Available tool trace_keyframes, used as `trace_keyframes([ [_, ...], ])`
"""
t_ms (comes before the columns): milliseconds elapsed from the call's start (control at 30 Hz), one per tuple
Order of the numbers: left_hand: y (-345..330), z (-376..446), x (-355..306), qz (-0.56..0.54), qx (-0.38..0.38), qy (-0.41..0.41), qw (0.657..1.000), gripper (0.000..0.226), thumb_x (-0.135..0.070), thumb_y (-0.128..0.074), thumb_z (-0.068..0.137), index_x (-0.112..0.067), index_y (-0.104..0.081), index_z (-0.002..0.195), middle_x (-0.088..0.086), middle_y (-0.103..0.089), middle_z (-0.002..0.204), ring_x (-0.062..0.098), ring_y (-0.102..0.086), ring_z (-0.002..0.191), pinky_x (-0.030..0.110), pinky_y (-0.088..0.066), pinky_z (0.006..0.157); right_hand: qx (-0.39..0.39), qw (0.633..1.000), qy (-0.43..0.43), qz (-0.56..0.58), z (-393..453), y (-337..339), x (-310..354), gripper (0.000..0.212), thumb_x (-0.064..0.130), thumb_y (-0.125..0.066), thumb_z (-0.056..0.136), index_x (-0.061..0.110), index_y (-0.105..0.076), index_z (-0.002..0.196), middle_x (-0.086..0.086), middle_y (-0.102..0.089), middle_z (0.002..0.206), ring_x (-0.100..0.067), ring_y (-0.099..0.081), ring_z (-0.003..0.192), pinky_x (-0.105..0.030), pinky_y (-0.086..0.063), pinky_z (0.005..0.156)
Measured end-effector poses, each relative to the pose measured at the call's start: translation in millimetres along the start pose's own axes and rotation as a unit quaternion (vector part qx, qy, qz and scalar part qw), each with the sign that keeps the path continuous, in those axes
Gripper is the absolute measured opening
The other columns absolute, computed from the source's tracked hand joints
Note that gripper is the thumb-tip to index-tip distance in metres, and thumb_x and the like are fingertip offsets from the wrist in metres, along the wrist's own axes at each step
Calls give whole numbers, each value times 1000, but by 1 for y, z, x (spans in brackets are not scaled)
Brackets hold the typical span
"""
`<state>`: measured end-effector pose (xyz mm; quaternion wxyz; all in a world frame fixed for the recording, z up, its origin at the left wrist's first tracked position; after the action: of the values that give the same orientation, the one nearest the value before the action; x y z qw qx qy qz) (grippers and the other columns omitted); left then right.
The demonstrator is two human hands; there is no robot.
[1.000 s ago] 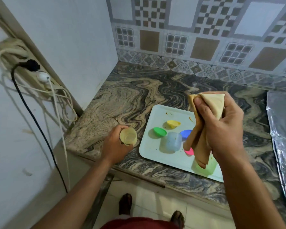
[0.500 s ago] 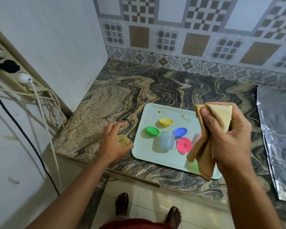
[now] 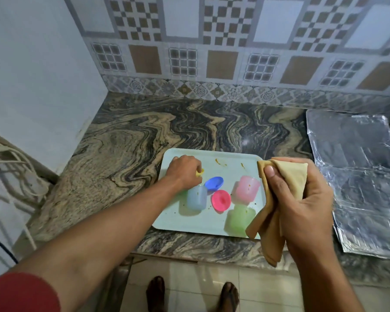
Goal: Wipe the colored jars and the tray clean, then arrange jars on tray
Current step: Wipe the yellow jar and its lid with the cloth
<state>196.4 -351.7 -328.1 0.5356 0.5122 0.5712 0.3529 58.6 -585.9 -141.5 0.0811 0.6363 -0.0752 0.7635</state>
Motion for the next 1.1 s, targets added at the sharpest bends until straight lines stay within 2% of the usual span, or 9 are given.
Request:
trace_keyframes([
  [133,1,5,15,-26,-15,37,999,13,-23,-70,88,-25,-77,98,0,-78,106,27,-69,106,34,-48,87,-17,1000,-8,-5,-4,14,-4,22,26,-75,87,11,-69,102,-8,-72,88,-10,-64,77,-24,-54,68],
  [233,21,0,30,-230,-59,94,967,2,-19,-77,89,-20,-77,90,1,-76,83,20,-73,79,23,-50,65,-20,1000,-6,-12,-6,16,-4,20,24,-76,89,10,-69,101,-14,-72,90,-12,-64,77,-27,-53,69],
  [300,37,-13,29,-441,-54,124,887,7,-9,-75,93,-14,-74,88,3,-74,78,9,-69,66,20,-46,65,-29,1000,-7,-4,-5,16,-7,15,19,-78,92,12,-69,101,-10,-72,89,-11,-64,77,-27,-53,68],
  [367,51,-35,16,-618,-20,130,775,12,-6,-68,98,-16,-70,90,-2,-75,74,1,-71,63,23,-46,70,-54,998,1,6,-4,16,-5,13,19,-77,90,18,-68,100,3,-70,85,-7,-62,75,-21,-52,67],
  [467,76,-75,-6,-765,18,121,632,10,-9,-62,99,-16,-66,96,-2,-78,80,6,-74,71,23,-48,75,-58,998,33,12,-1,6,7,12,12,-69,90,18,-63,99,16,-66,76,1,-58,67,-14,-48,63],
  [600,106,-122,-29,-837,18,100,537,16,-19,-67,84,-17,-68,100,2,-77,88,11,-72,77,25,-50,76,-31,995,90,-5,-4,-19,32,20,0,-75,93,13,-63,101,19,-68,77,3,-60,65,-12,-48,62],
  [800,133,-165,-54,-838,-7,47,544,23,-20,-69,88,-13,-67,109,4,-75,91,11,-69,78,28,-48,83,-48,977,191,-85,-21,-46,69,21,31,-79,87,29,-61,99,18,-71,87,-8,-68,71,-25,-53,63],
  [933,146,-178,-60,-817,-34,2,576,16,-23,-69,89,-14,-70,102,3,-73,87,9,-66,77,22,-52,78,-67,963,231,-125,-25,-56,83,24,28,-81,87,25,-58,94,21,-69,82,0,-64,63,-15,-49,58],
  [1100,158,-188,-59,-763,-50,-38,643,10,-22,-67,95,-13,-68,101,5,-64,82,13,-52,78,29,-41,76,-76,951,265,-142,-26,-59,94,32,28,-85,87,25,-54,88,23,-64,77,8,-59,60,-8,-43,58],
])
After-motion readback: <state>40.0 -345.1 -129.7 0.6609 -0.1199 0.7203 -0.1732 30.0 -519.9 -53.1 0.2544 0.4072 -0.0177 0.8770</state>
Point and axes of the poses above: each hand's wrist, its own z-axis towards the middle knuckle, its own y-axis out of the back of the hand, x = y × z, the point moved 10 cm from there along z, towards the middle knuckle
